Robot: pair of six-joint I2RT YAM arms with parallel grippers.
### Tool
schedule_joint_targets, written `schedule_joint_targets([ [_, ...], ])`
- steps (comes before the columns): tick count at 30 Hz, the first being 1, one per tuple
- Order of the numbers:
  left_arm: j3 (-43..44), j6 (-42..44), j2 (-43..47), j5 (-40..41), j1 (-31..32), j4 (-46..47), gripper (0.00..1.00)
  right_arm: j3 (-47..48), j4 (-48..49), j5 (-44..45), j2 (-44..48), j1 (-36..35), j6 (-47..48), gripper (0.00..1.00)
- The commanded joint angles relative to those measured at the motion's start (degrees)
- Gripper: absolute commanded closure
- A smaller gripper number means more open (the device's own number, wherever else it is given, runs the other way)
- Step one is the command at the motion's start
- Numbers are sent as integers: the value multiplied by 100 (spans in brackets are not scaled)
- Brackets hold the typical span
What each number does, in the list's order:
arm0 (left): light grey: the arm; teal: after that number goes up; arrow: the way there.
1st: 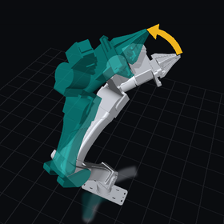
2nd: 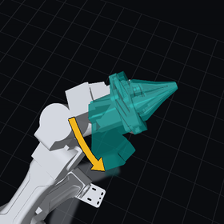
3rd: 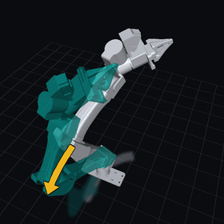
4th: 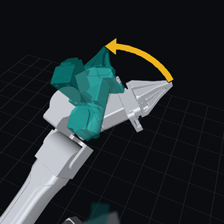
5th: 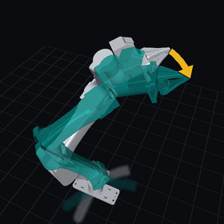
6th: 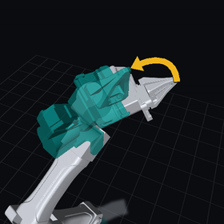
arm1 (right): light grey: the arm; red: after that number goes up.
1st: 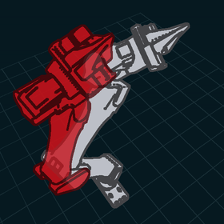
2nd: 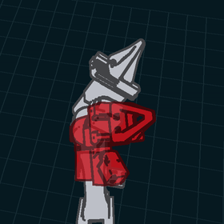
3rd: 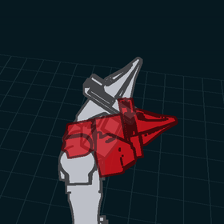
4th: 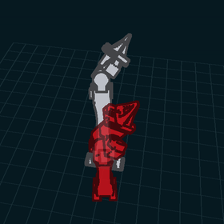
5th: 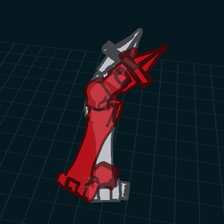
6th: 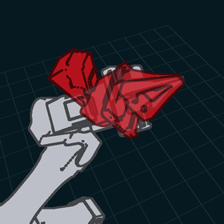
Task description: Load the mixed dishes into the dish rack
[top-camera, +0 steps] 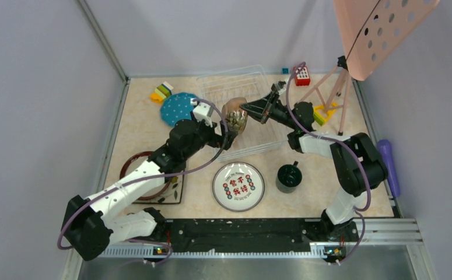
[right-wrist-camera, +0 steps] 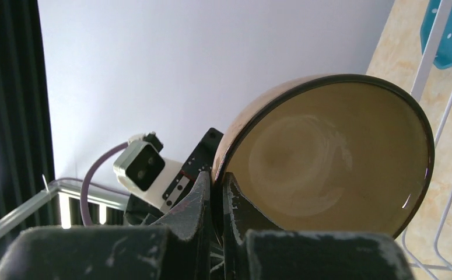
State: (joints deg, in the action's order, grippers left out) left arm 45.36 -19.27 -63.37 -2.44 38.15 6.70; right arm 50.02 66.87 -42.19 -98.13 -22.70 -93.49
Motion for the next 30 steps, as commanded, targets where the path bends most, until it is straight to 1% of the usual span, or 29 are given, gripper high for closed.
schedule_joint_targets([
  [1, 242, 1302, -20, 848, 342, 349, 2, -52, 803, 448, 365, 37, -517, 100],
  [4, 316, 2016, 9, 1002, 541, 251, 2, -159, 842, 624, 399, 38, -739, 100],
  [6, 354, 2261, 1, 939, 606, 231, 2, -225, 944, 758, 414, 39, -843, 100],
  [10, 560, 2467, -85, 407, 697, 90, 2, -342, 1109, 1035, 399, 37, -1080, 100],
  [15, 854, 2525, -303, 274, 756, -262, 2, -378, 1302, 1151, 331, 39, -1310, 100],
  [17, 873, 2518, -349, -59, 755, -259, 2, -385, 1317, 1167, 333, 37, -1349, 100],
  [19, 936, 2524, -405, -138, 760, -319, 2, -395, 1380, 1183, 334, 37, -1389, 100],
  [26, 1382, 2603, -781, 191, 756, -798, 2, -379, 1355, 1169, 381, -15, -1437, 100],
  [30, 1395, 2744, -890, 543, 755, -729, 2, -346, 1340, 1148, 354, -71, -1442, 100],
])
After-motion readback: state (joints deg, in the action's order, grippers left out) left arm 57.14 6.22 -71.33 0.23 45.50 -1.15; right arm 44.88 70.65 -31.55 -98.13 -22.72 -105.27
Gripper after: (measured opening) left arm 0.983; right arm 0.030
